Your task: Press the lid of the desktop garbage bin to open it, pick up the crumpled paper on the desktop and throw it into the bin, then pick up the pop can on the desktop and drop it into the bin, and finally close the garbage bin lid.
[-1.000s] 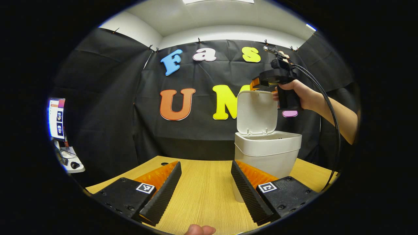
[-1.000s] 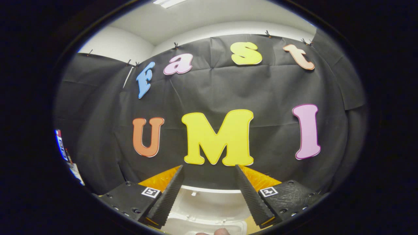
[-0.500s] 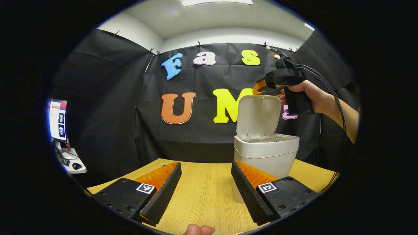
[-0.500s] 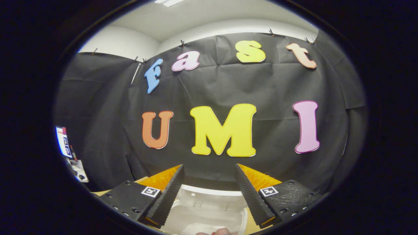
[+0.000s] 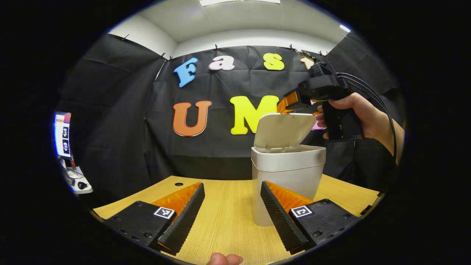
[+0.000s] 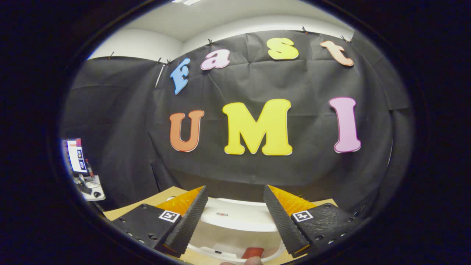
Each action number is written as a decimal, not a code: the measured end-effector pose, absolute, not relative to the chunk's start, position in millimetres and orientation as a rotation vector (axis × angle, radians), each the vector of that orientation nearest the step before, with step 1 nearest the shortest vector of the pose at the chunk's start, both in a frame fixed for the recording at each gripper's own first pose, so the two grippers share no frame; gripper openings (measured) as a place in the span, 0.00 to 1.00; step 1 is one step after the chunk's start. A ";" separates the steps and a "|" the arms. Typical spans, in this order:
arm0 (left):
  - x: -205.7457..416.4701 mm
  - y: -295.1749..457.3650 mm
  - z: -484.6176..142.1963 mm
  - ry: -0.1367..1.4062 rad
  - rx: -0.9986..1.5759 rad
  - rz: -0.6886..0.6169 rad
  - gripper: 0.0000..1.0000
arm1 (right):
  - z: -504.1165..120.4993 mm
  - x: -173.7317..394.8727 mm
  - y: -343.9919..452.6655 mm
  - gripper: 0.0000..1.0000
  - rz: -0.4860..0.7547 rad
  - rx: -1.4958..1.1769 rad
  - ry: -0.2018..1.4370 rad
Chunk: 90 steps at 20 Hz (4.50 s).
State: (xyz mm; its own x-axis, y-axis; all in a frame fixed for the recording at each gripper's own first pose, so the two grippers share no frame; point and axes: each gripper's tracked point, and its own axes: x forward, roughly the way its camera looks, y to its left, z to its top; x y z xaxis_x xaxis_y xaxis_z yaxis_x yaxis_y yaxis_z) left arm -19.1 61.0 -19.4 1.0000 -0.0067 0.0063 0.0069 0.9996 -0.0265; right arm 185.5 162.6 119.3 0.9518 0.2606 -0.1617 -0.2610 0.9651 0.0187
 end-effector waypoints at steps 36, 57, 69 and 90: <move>-21.4 31.6 -46.3 0.012 -0.061 -0.063 0.98 | 19.1 158.1 150.5 0.99 0.249 -0.053 0.181; -20.4 30.5 -21.2 -0.065 -0.002 -0.020 0.98 | 55.8 63.6 53.6 0.96 0.137 -0.032 -0.115; -21.2 16.0 -31.9 -0.050 -0.009 -0.020 0.98 | -12.8 -20.8 15.5 0.95 -0.001 -0.097 -0.112; -35.4 7.7 -42.7 -0.050 0.011 -0.033 0.98 | -36.0 -43.5 17.8 0.94 -0.023 -0.030 -0.091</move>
State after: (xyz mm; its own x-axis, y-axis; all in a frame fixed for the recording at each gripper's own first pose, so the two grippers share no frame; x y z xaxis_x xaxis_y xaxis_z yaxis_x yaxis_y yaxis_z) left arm -35.4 7.7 -42.7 0.9982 -0.0337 0.0495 0.0331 0.9994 0.0121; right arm -43.5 17.8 -36.0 0.9956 -0.0214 0.0915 0.0241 0.9993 -0.0289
